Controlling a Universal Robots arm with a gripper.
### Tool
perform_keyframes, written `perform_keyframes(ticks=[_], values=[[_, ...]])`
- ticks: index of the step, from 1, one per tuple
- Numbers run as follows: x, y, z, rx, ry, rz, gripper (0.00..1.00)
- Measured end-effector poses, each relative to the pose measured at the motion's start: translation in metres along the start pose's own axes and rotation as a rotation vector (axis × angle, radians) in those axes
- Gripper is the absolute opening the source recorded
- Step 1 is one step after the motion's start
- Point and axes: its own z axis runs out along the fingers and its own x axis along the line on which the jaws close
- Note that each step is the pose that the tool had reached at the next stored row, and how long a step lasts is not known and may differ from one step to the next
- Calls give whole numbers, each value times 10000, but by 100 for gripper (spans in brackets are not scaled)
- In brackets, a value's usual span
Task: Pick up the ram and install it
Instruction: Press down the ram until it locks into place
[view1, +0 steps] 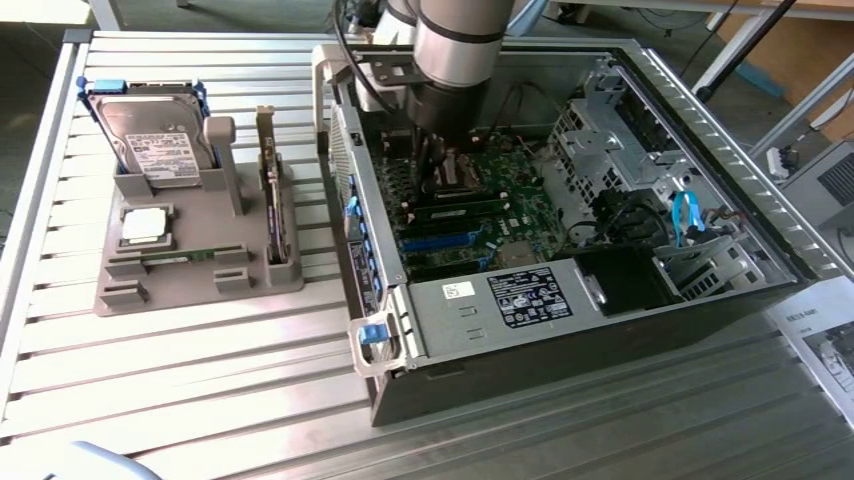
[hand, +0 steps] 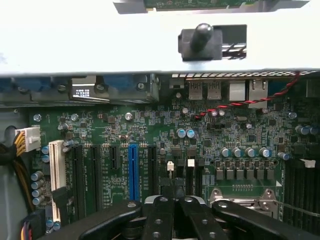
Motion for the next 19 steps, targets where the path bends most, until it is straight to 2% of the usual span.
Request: perform_keyframes(ticks=[8, 19], values=[[5, -3, -117, 0, 7, 0, 10], [13, -7, -308, 2, 94, -2, 10]])
